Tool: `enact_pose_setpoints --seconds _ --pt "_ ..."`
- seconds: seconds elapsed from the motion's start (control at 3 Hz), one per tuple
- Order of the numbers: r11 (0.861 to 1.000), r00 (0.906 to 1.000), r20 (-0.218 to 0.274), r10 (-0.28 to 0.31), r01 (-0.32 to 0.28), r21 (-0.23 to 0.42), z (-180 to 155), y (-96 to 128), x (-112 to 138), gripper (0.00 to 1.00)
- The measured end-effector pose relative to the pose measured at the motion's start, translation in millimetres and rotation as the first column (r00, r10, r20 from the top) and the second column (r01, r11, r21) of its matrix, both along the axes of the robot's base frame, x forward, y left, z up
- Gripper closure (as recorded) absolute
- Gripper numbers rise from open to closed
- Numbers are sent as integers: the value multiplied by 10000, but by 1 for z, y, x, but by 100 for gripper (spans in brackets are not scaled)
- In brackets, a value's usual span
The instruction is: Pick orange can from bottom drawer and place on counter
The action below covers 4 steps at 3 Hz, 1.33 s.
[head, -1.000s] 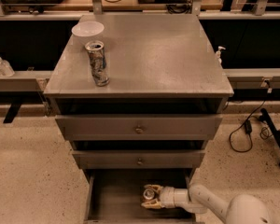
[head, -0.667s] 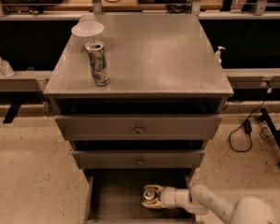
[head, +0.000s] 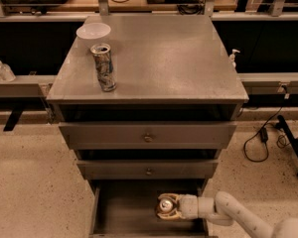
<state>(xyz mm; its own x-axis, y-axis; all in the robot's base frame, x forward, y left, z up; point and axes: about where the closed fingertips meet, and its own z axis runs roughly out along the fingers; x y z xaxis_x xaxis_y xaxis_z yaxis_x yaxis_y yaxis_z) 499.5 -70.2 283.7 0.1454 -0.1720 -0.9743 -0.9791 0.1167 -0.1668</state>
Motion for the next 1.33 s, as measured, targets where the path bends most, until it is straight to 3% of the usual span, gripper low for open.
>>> enact_pose_setpoints --seconds 0.33,0.67,1.0,1.33 --pt "9983 9902 1281 555 -526 -261 83 -24 -29 100" --pt "9983 9903 1274 548 -520 -251 83 -24 -28 100" --pt "9986 9917 1240 342 -288 -445 117 -35 -22 100" --pt "9963 9956 913 -226 300 -809 187 -60 -31 100"
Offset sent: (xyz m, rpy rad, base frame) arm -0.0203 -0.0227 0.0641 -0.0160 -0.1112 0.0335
